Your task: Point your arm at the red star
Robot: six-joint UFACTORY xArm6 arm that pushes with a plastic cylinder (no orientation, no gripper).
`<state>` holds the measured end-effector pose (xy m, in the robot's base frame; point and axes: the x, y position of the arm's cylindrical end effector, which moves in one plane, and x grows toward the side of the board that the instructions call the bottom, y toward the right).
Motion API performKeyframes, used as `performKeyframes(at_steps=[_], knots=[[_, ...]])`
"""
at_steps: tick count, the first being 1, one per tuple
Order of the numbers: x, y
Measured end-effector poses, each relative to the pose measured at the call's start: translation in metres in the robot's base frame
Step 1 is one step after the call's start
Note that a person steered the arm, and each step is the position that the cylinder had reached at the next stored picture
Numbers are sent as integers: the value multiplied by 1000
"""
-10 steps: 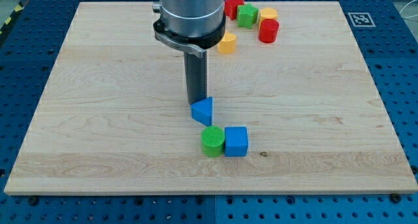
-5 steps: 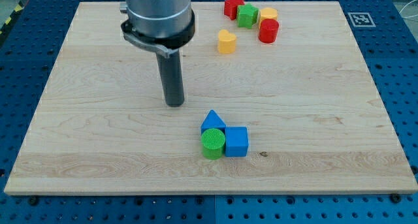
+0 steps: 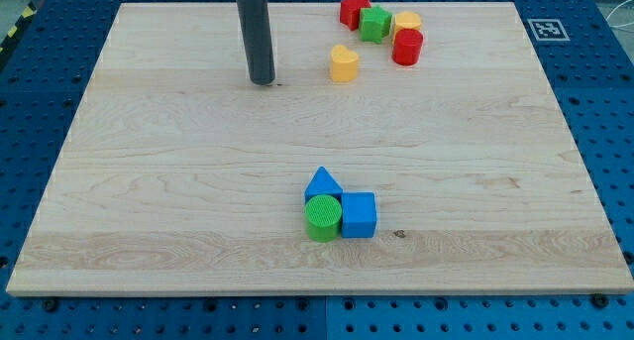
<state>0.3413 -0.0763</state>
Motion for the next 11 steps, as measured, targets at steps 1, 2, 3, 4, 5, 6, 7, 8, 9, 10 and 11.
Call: performKeyframes(at_steps=[1, 2, 3, 4, 5, 6, 7, 8, 9, 10, 11], knots=[[-26, 0], [-42, 2], [-42, 7], [-51, 11], [-65, 15], [-79, 44], [-79, 59], [-79, 73], [-79, 88], [-82, 104], [-90, 114]])
